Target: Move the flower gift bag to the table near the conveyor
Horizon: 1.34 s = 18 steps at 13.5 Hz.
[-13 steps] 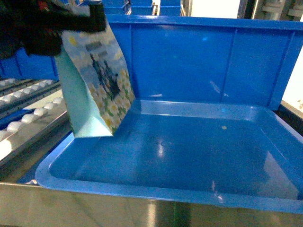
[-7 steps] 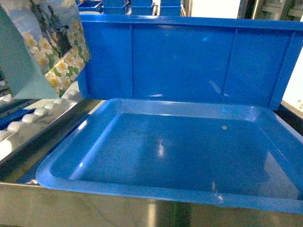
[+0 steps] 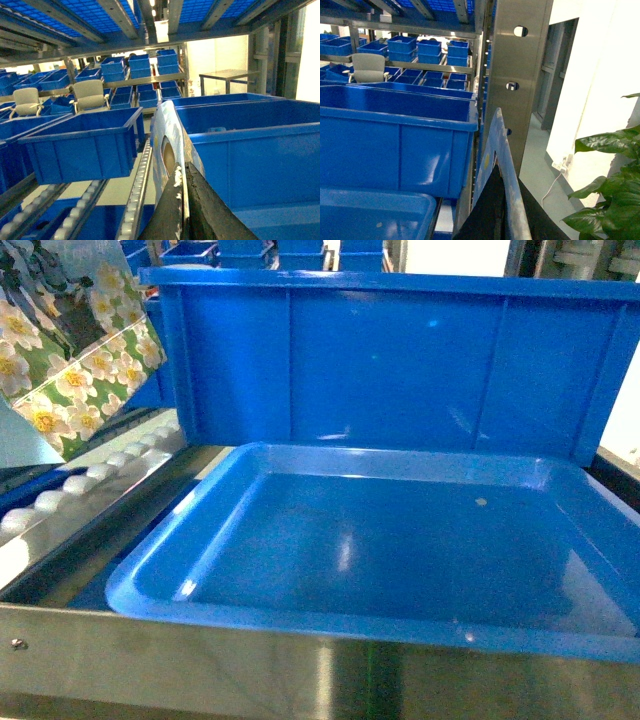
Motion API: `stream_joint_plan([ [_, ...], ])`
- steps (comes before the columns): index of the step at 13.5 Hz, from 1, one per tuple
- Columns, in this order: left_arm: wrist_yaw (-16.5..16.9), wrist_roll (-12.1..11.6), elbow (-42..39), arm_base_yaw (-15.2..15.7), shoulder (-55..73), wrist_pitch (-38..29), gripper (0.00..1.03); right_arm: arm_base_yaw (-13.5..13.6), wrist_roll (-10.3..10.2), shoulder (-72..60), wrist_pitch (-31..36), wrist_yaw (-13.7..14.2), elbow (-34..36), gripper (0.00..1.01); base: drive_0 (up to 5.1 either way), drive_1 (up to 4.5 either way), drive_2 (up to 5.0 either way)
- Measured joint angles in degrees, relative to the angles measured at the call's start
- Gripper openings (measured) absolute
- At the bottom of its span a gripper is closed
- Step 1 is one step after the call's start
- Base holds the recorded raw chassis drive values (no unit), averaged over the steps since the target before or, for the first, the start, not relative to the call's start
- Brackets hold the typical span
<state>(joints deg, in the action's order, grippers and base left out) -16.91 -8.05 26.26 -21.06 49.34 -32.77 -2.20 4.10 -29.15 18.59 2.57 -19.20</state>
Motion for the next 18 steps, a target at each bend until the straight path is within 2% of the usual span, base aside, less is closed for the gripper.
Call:
stream_joint_plan([
  [12, -0.09, -0.02, 0.00, 0.11, -0.11, -0.04, 0.02, 0.00, 0.00, 0.00, -0.02, 0.00, 0.00, 0.02, -4.1, -0.47, 4.5],
  [18, -0.09, -0.02, 0.00, 0.11, -0.26, 0.04, 0.02, 0.00, 0.00, 0.02, 0.00, 0.00, 0.00, 0.02, -5.0, 2.25, 2.7],
])
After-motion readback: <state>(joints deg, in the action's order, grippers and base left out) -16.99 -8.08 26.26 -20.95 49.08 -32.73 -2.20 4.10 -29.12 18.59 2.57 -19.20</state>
